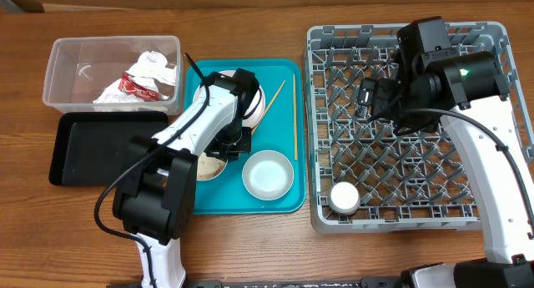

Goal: Sort waste into correct bins and load items into the dishwasher
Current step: 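Grasp the pink bowl of rice with the left gripper, then tip the rice from the pink bowl onto the black tray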

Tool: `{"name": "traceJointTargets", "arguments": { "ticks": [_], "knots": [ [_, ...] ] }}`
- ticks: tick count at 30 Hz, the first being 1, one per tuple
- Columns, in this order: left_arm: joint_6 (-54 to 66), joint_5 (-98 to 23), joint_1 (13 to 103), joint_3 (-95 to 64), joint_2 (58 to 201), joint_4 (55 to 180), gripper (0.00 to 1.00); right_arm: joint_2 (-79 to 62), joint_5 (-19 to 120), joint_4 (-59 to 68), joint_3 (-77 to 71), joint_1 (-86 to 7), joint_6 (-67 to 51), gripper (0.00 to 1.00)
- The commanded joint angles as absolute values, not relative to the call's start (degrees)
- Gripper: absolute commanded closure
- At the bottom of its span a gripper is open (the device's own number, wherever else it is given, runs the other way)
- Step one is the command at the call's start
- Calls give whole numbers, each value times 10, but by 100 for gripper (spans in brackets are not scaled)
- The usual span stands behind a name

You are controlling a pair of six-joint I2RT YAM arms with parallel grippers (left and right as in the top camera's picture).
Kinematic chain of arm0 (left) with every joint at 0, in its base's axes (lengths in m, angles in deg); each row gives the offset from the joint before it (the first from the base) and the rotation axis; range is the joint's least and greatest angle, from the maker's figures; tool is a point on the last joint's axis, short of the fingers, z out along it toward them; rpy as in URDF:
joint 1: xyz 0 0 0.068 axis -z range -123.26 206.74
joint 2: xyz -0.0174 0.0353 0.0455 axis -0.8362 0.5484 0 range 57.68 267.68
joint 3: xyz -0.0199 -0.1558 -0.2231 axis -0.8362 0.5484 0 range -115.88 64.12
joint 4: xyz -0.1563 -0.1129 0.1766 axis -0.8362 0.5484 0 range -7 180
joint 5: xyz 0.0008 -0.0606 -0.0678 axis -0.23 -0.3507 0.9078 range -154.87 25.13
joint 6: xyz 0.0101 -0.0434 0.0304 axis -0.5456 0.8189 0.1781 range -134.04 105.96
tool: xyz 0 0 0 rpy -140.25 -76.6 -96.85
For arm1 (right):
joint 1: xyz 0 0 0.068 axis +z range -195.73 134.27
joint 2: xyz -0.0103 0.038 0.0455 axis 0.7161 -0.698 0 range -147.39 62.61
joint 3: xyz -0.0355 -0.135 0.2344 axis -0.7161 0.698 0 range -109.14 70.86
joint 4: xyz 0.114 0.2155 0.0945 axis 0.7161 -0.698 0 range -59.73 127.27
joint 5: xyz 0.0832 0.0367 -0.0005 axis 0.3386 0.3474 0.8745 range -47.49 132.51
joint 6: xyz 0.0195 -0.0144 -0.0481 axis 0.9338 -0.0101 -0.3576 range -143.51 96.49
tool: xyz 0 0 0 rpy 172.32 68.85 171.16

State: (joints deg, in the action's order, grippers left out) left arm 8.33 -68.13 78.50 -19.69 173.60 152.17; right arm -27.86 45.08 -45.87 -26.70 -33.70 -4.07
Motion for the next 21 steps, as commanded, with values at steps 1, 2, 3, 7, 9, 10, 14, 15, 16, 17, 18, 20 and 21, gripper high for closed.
{"name": "traceJointTargets", "arguments": {
  "ticks": [1,2,3,7,9,10,14,15,16,17,18,20,21],
  "knots": [
    [82,-650,789,-190,1726,1517,96,-273,449,-456,-278,-339,-45,0],
    [71,-635,789,-195,1726,1520,96,-273,449,-456,-278,-339,-45,0],
    [61,-619,789,-203,1726,1527,96,-273,449,-456,-278,-339,-45,0],
    [29,-572,789,-273,1723,1594,96,-273,449,-457,-278,-339,-45,0],
    [17,-571,788,-320,1715,1635,96,-273,449,-458,-278,-339,-50,0],
    [11,-571,787,-343,1710,1653,96,-273,449,-458,-278,-339,-54,0],
    [-11,-573,770,-396,1674,1693,96,-273,450,-458,-278,-339,-56,0],
    [-15,-572,763,-397,1663,1693,96,-273,450,-458,-278,-339,-56,0],
    [-35,-560,751,-397,1650,1693,96,-273,450,-458,-278,-339,-56,0],
    [-61,-540,736,-397,1640,1693,96,-273,450,-457,-278,-339,-56,0],
    [-82,-517,715,-397,1630,1693,96,-273,450,-456,-278,-339,-56,0],
    [-108,-490,679,-396,1619,1696,96,-273,450,-455,-278,-339,-56,0],
    [-124,-473,651,-396,1616,1698,96,-273,450,-455,-278,-339,-56,0]
  ]
}}
